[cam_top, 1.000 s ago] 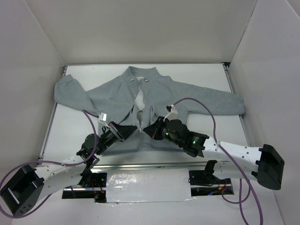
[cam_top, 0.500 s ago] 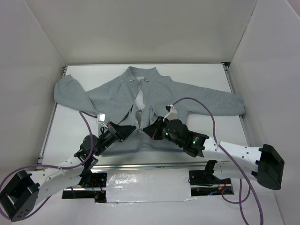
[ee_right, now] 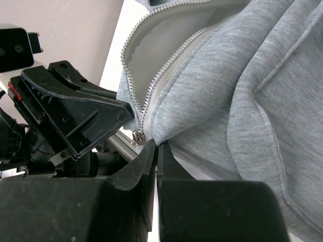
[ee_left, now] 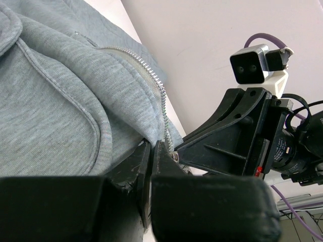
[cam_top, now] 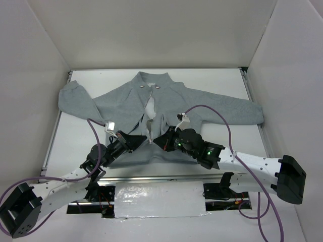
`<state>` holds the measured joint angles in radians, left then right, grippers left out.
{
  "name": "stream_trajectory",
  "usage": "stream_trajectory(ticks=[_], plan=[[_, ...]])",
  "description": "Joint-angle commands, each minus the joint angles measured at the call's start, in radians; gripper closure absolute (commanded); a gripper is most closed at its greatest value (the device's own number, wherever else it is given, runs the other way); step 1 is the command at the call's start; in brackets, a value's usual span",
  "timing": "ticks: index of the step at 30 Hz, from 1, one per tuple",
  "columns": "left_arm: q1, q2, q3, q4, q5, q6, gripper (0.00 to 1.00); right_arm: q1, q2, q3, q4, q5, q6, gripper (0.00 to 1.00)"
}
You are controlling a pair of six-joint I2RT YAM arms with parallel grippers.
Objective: Zip up the jacket
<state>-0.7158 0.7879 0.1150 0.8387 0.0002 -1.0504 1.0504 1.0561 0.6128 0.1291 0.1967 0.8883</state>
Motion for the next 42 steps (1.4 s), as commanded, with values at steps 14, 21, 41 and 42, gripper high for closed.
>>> stream_trajectory(ticks=[14, 21, 41, 42], plan=[[-0.008, -0.079, 0.06, 0.007, -0.032, 0.032, 1.0, 0.013, 0.008, 0.001, 0.092, -0.034, -0.017, 1.0], [-0.008, -0.078, 0.051, 0.016, -0.025, 0.023, 1.0, 0.013, -0.008, -0.001, 0.098, -0.026, -0.025, 1.0], [-0.008, -0.065, 0.014, 0.065, -0.011, -0.003, 1.0, 0.013, 0.007, 0.031, 0.092, 0.033, -0.042, 1.0], [-0.007, -0.065, 0.014, 0.063, -0.012, -0.005, 1.0, 0.013, 0.008, 0.033, 0.093, 0.032, -0.043, 1.0]])
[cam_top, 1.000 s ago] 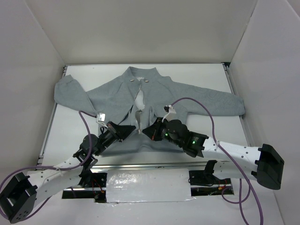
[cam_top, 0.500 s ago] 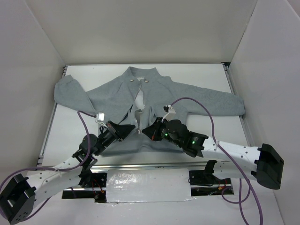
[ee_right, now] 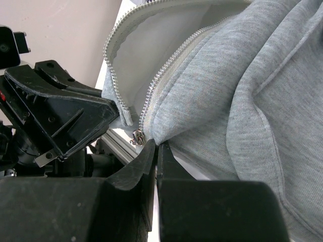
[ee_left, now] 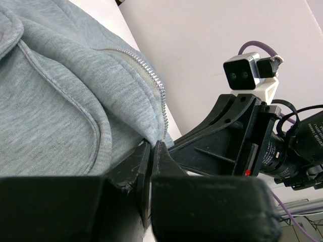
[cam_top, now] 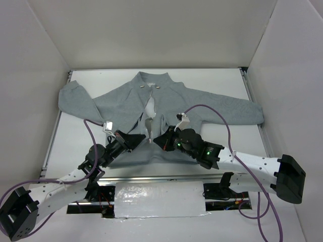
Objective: Zip up the jacket
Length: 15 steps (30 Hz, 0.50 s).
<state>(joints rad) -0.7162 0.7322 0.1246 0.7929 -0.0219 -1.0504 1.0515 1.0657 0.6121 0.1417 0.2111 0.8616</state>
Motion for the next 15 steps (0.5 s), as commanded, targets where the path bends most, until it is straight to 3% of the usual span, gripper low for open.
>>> stream_trajectory(ticks=[1, 15], plan=[[-0.006, -0.013, 0.003, 0.108, 0.008, -0.003, 1.0, 0.012, -0.003, 0.034, 0.081, 0.019, -0.016, 1.0], [-0.008, 0.024, -0.002, 0.131, 0.014, -0.011, 1.0, 0.012, 0.004, 0.054, 0.081, 0.017, -0.024, 1.0]])
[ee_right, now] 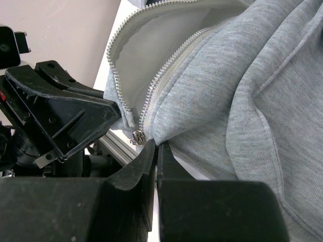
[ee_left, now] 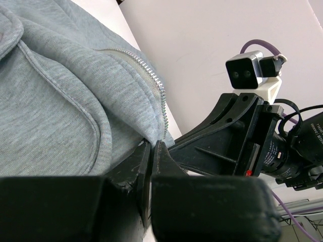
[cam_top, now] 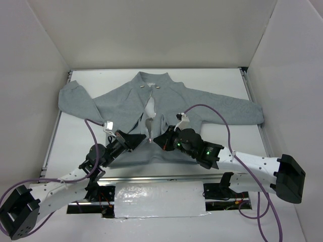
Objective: Zip up the jacket
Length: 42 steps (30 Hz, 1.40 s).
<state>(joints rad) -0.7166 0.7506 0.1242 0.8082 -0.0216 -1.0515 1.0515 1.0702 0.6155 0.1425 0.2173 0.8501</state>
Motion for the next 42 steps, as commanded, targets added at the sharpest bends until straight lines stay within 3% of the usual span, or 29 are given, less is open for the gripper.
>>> stream_trajectory(ticks=[1, 42], plan=[[-0.006, 0.006, 0.0, 0.12, 0.012, -0.013, 1.0, 0.012, -0.001, 0.05, 0.078, 0.013, -0.013, 1.0], [-0.011, -0.002, -0.029, 0.115, 0.026, -0.001, 1.0, 0.002, 0.007, 0.089, 0.085, 0.062, -0.014, 1.0]])
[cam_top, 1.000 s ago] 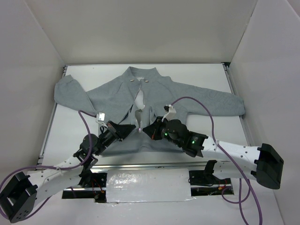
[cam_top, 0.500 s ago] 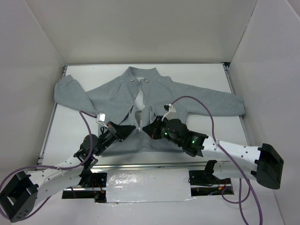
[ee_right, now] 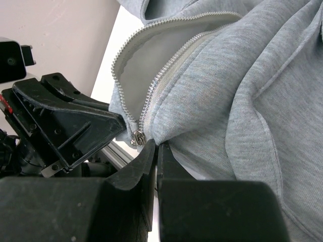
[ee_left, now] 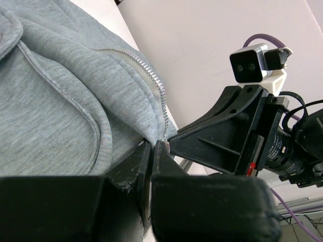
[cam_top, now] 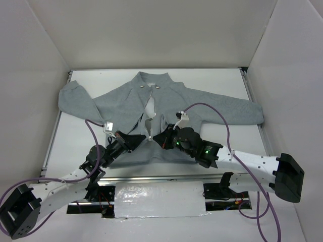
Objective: Zip up the jacket
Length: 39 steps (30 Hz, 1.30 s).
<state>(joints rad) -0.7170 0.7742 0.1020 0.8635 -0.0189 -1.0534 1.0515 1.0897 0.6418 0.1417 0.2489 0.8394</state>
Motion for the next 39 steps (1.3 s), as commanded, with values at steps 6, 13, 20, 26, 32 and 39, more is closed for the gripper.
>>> stream_trajectory(ticks=[6, 13, 20, 26, 32, 39], plan=[[-0.01, -0.05, -0.01, 0.023, 0.034, 0.062, 1.0, -0.001, -0.019, 0.075, 0.061, 0.038, 0.0, 1.0], [-0.01, -0.007, 0.036, 0.015, 0.145, 0.142, 1.0, -0.002, -0.004, 0.085, 0.07, 0.007, -0.04, 1.0], [-0.01, 0.039, 0.088, -0.015, 0.287, 0.217, 1.0, -0.022, -0.011, 0.117, 0.038, -0.025, -0.118, 1.0], [-0.01, 0.005, 0.104, -0.067, 0.37, 0.289, 1.0, -0.044, 0.012, 0.148, -0.014, -0.075, -0.135, 1.0], [-0.01, -0.015, 0.126, -0.199, 0.32, 0.346, 1.0, -0.044, 0.035, 0.124, -0.033, -0.134, -0.122, 1.0], [-0.01, 0.028, 0.093, -0.285, 0.209, 0.314, 1.0, -0.042, 0.076, 0.105, -0.047, -0.177, -0.145, 0.8]])
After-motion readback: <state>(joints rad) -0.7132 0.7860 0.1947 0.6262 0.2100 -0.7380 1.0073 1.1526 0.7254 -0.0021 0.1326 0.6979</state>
